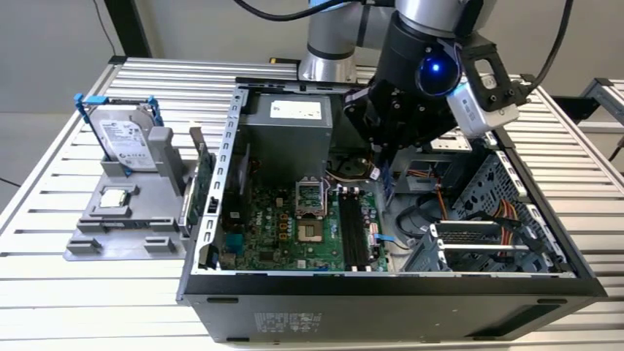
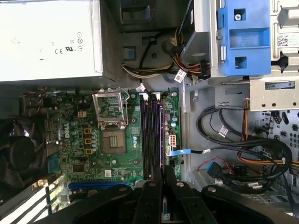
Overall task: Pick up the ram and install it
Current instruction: 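Insert the ram into the slot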
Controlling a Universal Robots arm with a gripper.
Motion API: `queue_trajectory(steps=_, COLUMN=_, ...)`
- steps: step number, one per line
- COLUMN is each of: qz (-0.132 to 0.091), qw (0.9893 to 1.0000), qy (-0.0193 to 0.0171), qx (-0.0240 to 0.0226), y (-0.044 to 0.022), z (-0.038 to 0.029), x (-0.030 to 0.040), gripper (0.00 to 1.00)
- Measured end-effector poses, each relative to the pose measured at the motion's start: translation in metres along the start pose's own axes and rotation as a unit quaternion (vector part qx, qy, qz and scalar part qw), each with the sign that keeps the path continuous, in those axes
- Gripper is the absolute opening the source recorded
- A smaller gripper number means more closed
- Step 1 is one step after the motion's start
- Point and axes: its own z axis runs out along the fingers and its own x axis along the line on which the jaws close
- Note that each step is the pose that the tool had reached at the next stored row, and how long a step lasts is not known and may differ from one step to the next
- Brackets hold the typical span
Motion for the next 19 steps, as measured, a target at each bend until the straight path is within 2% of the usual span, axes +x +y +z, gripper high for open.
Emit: queue_trajectory(steps=19, qz=0.000, qw=1.0000, qy=0.0010, qx=0.0002, y=-0.0001, z=0.0300, x=-0.0006, gripper=0.00)
